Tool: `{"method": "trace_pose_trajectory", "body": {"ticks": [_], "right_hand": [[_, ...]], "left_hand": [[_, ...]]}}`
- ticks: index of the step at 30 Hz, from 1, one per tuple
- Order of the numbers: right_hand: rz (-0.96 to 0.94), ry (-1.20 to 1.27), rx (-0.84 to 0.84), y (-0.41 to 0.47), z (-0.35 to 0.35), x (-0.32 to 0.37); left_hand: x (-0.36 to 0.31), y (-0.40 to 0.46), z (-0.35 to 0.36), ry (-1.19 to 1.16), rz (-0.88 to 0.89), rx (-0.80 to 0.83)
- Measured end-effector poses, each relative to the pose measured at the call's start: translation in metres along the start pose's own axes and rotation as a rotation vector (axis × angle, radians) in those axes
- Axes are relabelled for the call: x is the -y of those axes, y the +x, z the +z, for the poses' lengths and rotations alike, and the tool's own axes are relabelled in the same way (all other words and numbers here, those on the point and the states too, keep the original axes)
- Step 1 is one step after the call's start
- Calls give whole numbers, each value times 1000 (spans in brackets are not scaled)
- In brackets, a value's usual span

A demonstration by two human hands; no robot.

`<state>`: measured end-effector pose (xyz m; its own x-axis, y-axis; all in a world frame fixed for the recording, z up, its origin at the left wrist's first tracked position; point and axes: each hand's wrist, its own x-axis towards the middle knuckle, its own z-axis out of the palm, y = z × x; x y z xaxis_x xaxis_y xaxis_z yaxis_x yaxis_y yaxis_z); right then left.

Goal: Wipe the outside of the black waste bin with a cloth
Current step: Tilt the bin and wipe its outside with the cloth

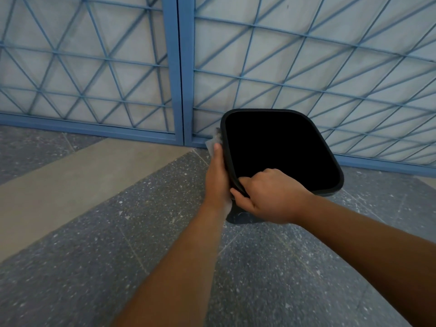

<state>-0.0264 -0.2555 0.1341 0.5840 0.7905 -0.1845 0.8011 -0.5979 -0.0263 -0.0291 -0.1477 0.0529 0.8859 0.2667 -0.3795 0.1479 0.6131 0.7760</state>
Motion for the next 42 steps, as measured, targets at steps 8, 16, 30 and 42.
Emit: {"method": "trace_pose_trajectory", "body": {"ticks": [8, 16, 30, 42], "right_hand": [[-3, -7, -10, 0, 1, -1], [-7, -7, 5, 1, 1, -1], [-2, 27, 7, 1, 0, 0], [-1, 41, 20, 1, -2, -1]], "left_hand": [[-4, 8, 1, -30, -23, -14], [3, 11, -7, -1, -55, -10], [27, -10, -11, 74, 10, -22], [29, -4, -10, 25, 15, -29]]}}
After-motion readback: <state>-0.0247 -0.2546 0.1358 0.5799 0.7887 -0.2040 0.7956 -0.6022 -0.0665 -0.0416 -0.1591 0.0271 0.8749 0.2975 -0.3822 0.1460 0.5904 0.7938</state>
